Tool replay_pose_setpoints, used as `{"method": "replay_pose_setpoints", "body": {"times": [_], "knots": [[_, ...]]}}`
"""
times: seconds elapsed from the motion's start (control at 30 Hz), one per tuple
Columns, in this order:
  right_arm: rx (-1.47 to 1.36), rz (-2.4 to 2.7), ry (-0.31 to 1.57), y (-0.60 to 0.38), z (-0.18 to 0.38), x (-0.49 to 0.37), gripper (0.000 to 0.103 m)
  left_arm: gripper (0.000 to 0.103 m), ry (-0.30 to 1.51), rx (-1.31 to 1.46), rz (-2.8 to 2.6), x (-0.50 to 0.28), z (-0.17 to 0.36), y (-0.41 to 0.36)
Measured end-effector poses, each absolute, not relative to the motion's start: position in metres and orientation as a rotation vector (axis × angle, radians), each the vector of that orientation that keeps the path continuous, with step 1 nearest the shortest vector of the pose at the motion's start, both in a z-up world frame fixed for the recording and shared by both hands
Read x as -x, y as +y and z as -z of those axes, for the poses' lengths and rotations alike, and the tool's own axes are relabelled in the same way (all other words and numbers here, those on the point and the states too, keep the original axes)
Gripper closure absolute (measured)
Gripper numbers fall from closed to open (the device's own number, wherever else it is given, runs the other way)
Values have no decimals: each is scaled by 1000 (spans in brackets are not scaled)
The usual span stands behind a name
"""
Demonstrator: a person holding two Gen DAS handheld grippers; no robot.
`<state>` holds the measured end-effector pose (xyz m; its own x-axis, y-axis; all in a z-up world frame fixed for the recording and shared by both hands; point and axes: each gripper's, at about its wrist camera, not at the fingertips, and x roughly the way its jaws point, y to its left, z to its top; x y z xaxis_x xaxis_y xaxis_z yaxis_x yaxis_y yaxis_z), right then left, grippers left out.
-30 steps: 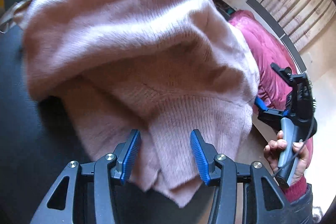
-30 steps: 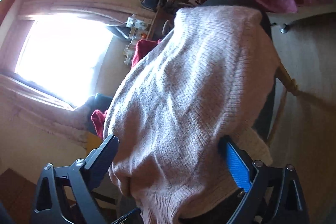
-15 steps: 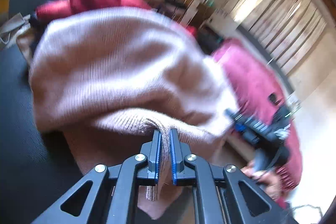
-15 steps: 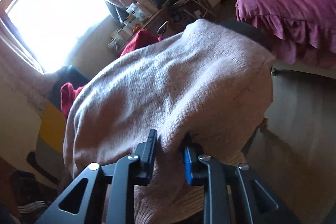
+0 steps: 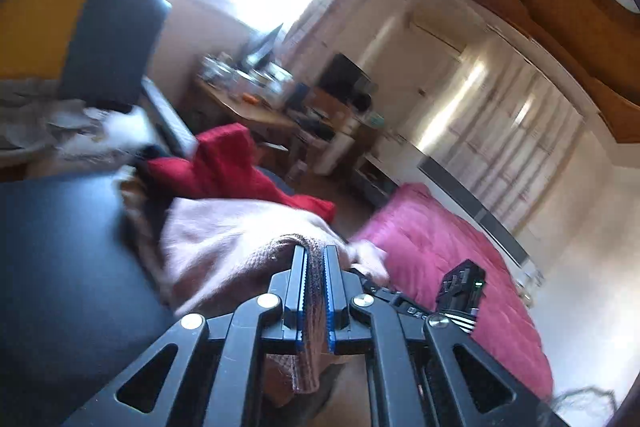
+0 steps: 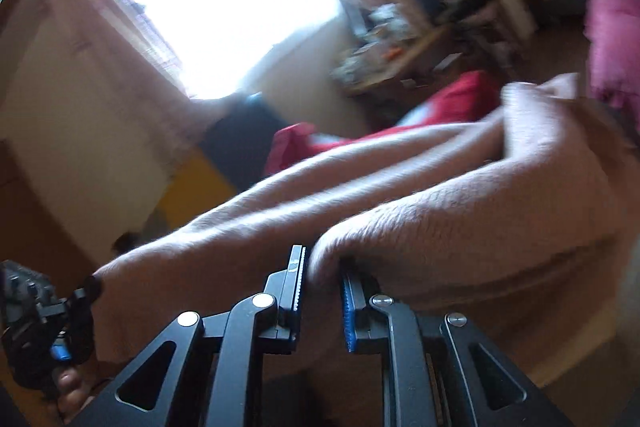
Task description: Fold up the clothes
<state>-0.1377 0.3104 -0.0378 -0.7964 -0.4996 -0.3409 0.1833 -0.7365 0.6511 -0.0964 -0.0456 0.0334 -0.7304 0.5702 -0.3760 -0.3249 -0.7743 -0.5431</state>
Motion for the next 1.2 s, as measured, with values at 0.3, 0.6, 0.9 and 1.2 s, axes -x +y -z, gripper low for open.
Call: {"method": "replay_pose_setpoints", "body": {"times": [0.3,0.6,0.9,1.2], "knots": [[-690,2145,-704,141,8,124,90,103,-842,737,-2721,4,-15,-195],[-988,2247,-384,18,51,111,43,103,-865,877,-2934,-71,21,-286],[-1375,2226,18,70,159,88,26,92,-816,1202,-2611,-67,110,-230],[-1163,2236,378,64,178,49,0,73,-736,1443,-2421,-101,155,-190]]}}
